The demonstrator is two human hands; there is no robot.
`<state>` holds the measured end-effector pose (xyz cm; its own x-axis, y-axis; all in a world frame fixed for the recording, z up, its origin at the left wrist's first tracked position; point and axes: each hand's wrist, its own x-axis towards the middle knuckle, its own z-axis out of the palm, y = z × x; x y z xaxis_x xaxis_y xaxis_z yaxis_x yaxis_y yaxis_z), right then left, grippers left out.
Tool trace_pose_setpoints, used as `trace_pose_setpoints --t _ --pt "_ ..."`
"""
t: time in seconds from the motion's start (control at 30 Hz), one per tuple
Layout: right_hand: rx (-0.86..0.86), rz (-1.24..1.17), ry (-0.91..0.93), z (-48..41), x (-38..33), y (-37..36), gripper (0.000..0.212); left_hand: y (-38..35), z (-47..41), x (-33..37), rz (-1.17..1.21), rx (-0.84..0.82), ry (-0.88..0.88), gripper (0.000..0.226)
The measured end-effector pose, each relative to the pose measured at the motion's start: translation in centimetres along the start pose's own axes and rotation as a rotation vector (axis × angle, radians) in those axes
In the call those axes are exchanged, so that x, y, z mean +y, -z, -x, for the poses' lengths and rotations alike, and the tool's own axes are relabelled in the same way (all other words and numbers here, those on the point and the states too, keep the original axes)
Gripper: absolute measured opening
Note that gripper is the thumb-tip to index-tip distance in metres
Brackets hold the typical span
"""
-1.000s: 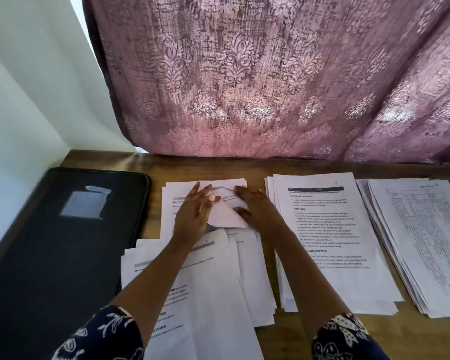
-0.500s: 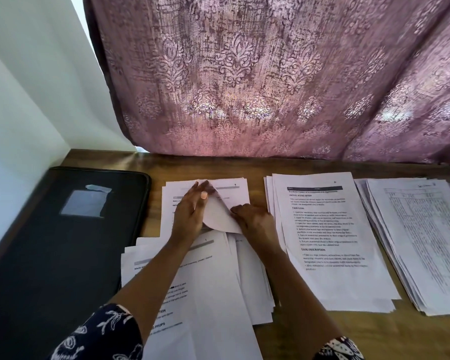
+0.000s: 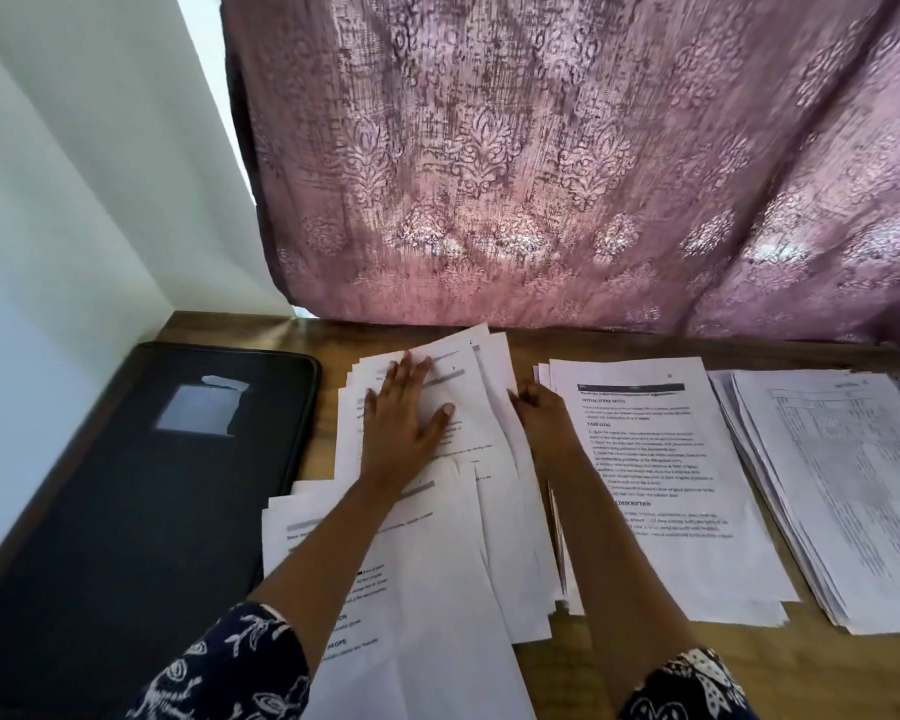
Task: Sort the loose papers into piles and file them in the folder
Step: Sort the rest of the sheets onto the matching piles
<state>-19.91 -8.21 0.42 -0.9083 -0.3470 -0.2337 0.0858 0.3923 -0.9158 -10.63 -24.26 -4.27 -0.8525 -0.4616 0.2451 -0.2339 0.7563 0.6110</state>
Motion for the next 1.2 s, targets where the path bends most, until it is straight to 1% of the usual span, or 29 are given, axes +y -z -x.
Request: trace_pose_setpoints --t 0.07,0.1,0.17,0.2,0.3,0.37,0.43,0.5,0.6,0.7,0.77,0.83,0.9,1.0,1.1,1.2 --pt "0.018 -0.088 -0.046 0.1 -0.1 0.8 0.018 0.2 0.1 0.1 -0.054 -0.051 -0.018 0.076" --pt "0.043 -0.089 -0.029 0.2 -0.4 1.4 0.016 0.2 0.1 0.1 -0.082 -0.072 -0.021 0.078" --pt "0.139 0.036 0.063 0.7 -1.7 3.1 0.015 0.3 0.0 0.2 -0.136 -0.123 -0.007 0.08" --pt "0.198 0.123 0.12 0.9 -2.6 4.2 0.018 0.2 0.0 0.1 -0.175 -0.162 0.008 0.08" --pt "0.389 0.339 0.292 2.1 -5.8 7.9 0.021 -0.3 0.0 -0.1 -0.355 -0.31 0.032 0.069" --pt "0.484 0.413 0.392 3.2 -7.9 10.2 0.02 -0.3 -0.1 0.1 -0.414 -0.345 0.019 0.067" --pt "0.541 0.464 0.478 4.7 -9.5 12.1 0.02 -0.1 0.0 0.3 -0.43 -0.346 0.008 0.066" --pt "0.569 0.531 0.548 6.3 -10.7 13.5 0.022 0.1 0.2 0.5 -0.455 -0.328 0.011 0.065" --pt "0.625 0.67 0.713 9.1 -12.1 14.9 0.021 0.7 0.8 1.0 -0.508 -0.279 -0.015 0.06" --pt "0.661 0.762 0.834 11.4 -13.5 16.2 0.017 1.4 0.9 2.0 -0.437 -0.223 -0.07 0.051" --pt "0.69 0.794 0.877 12.6 -14.1 16.8 0.016 2.3 1.4 2.5 -0.379 -0.232 -0.136 0.049" --pt "0.699 0.786 0.913 13.4 -14.4 17.2 0.017 2.9 3.1 2.6 -0.374 -0.292 -0.164 0.054" --pt "0.699 0.775 0.942 14.0 -14.5 17.6 0.019 3.1 5.1 2.6 -0.411 -0.344 -0.155 0.06" --pt "0.719 0.758 0.982 14.2 -14.4 17.3 0.021 2.5 6.8 2.0 -0.395 -0.326 -0.169 0.069" --pt "0.755 0.742 1.017 14.1 -14.0 15.9 0.016 2.3 6.8 2.3 -0.362 -0.287 -0.184 0.066" --pt "0.758 0.705 1.021 13.6 -13.0 14.5 0.012 2.5 6.7 3.1 -0.328 -0.327 -0.131 0.066"
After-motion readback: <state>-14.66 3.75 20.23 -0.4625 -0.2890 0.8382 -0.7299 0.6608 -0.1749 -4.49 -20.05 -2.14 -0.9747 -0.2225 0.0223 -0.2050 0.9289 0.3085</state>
